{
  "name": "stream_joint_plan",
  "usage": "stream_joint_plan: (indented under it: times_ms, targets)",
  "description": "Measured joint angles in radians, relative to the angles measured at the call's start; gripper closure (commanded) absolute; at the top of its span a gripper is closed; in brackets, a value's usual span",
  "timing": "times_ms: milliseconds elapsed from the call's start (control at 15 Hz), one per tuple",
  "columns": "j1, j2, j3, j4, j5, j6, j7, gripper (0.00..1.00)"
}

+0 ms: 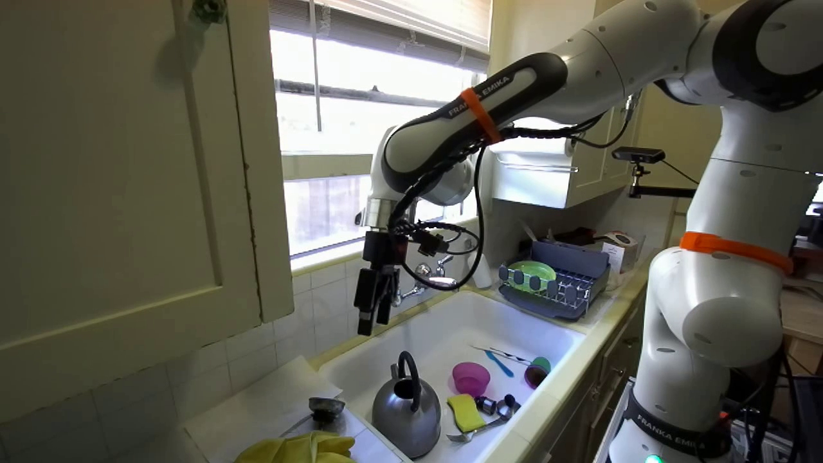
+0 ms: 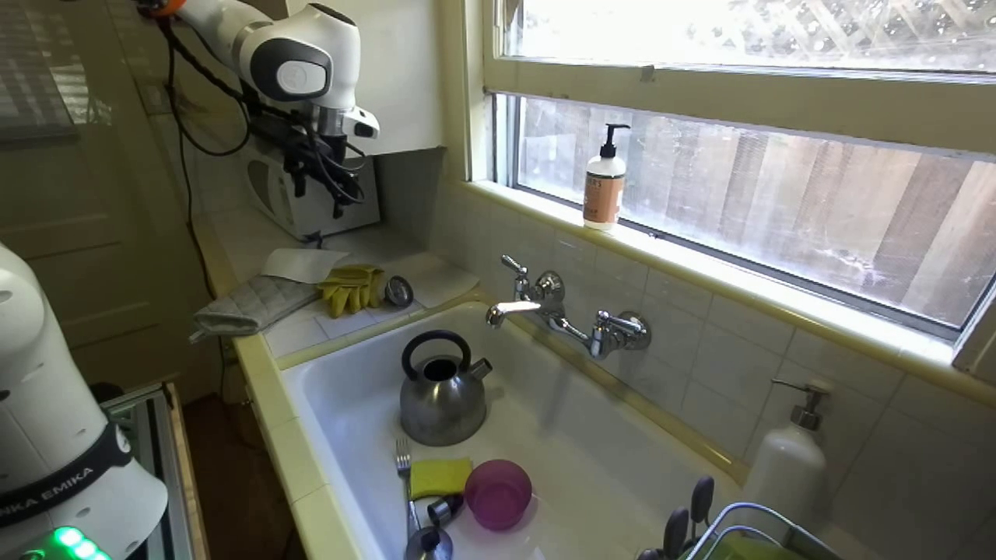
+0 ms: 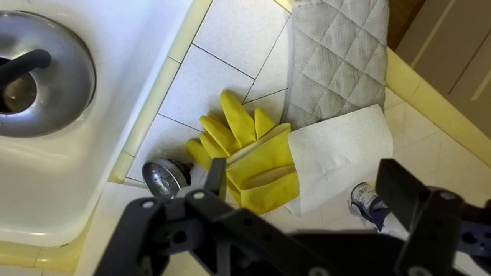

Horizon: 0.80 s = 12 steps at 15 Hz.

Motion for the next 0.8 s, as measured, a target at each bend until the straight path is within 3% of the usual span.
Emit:
stream_joint_plan:
  times_ms: [333, 533, 800]
  targets:
    - [0.001, 0.023, 0.001, 0.011, 0.021, 0.0, -0.034, 0.0]
    - [0.004, 0.126, 0.014, 0.05, 0.099, 0.013, -0.119, 0.0]
    - [0.004, 0.223, 0.058, 0.069, 0.175, 0.108, -0.136, 0.0]
